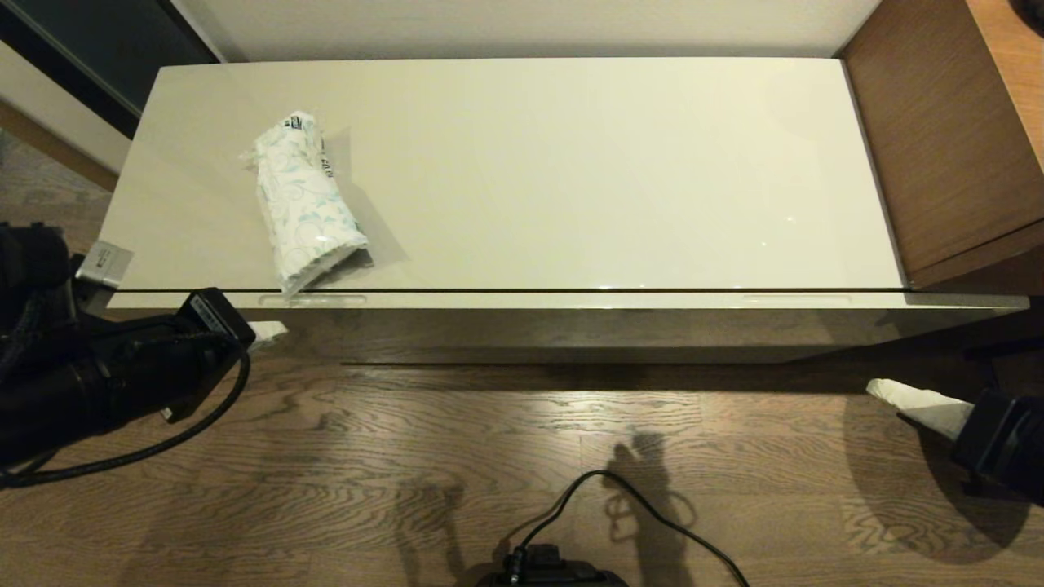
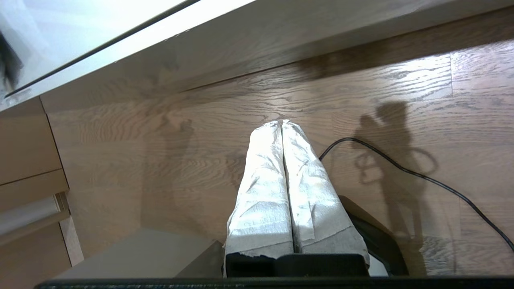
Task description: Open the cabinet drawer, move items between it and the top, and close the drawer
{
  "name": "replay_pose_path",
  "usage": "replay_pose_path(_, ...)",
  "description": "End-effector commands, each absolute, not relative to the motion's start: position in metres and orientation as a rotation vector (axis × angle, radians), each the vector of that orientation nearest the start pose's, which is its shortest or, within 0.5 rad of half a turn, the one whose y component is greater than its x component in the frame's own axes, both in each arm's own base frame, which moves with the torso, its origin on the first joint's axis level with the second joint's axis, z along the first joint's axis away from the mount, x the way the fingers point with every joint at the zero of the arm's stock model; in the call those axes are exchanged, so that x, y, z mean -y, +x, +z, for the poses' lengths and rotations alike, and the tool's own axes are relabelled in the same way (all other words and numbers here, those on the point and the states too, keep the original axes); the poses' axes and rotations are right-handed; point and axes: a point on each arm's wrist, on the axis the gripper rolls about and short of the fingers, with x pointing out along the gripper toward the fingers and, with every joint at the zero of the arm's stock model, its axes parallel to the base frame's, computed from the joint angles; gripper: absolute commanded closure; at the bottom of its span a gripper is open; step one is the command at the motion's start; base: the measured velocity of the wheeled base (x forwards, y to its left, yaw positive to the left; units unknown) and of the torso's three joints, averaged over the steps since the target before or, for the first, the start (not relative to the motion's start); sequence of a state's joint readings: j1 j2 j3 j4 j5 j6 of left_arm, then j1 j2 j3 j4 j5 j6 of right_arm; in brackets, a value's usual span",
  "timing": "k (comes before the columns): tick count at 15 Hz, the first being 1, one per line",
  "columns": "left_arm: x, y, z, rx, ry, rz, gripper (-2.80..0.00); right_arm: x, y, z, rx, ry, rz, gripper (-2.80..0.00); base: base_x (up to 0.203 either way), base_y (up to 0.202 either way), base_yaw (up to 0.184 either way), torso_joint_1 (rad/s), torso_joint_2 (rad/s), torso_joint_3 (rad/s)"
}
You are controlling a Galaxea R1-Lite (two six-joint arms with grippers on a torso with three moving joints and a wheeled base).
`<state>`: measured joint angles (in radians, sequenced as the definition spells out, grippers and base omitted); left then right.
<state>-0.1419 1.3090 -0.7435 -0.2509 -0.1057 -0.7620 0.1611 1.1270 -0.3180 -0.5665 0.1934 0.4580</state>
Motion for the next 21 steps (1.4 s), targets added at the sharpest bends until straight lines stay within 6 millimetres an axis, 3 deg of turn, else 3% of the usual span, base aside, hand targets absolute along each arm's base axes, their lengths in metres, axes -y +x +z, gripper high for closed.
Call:
replay_pose_path(1,0.028,0.18,0.251,-0.358,-0.743,-0.127,0.0,-0.024,0.124,0.188,-0.259,0.456,0.296,0.0,0.0,0.0,0.0,0.0,0.0,0.0)
replay_pose_path(5,0.02,0.133,0.266,-0.353,-0.709,-0.116,0.0,-0.016,0.083,0.217,-0.25,0.453,0.248,0.0,0.0,0.0,0.0,0.0,0.0,0.0)
replay_pose_path(7,0.018,0.13,0.266,-0.359,-0.696,-0.105,0.0,-0.015,0.078,0.221,-0.248,0.45,0.223,0.0,0.0,0.0,0.0,0.0,0.0,0.0)
replay_pose_path(8,0.015,0.117,0.267,-0.371,-0.679,-0.088,0.0,-0.012,0.068,0.222,-0.255,0.445,0.194,0.0,0.0,0.0,0.0,0.0,0.0,0.0)
replay_pose_path(9,0.011,0.097,0.27,-0.365,-0.665,-0.076,0.0,-0.008,0.051,0.226,-0.251,0.441,0.16,0.0,0.0,0.0,0.0,0.0,0.0,0.0)
replay_pose_path(12,0.003,0.007,0.268,-0.324,-0.634,-0.046,0.0,0.001,-0.037,0.238,-0.24,0.433,0.038,0.0,0.0,0.0,0.0,0.0,0.0,0.0)
replay_pose_path(14,0.001,-0.046,0.249,-0.318,-0.622,-0.033,0.0,-0.002,-0.082,0.222,-0.274,0.438,-0.041,0.0,0.0,0.0,0.0,0.0,0.0,0.0)
replay_pose_path(16,0.001,-0.08,0.226,-0.351,-0.604,-0.013,0.0,-0.006,-0.11,0.206,-0.393,0.488,-0.105,0.0,0.0,0.0,0.0,0.0,0.0,0.0)
replay_pose_path(18,0.0,-0.103,0.209,-0.368,-0.539,-0.009,0.0,-0.003,-0.119,0.199,-0.351,0.502,-0.087,0.0,0.0,0.0,0.0,0.0,0.0,0.0)
replay_pose_path(19,-0.002,-0.105,0.205,-0.379,-0.505,0.008,0.0,0.0,-0.114,0.191,-0.345,0.497,-0.12,0.0,0.0,0.0,0.0,0.0,0.0,0.0)
replay_pose_path(21,-0.001,-0.103,0.197,-0.386,-0.5,0.01,0.0,0.0,-0.124,0.172,-0.277,0.449,-0.093,0.0,0.0,0.0,0.0,0.0,0.0,0.0)
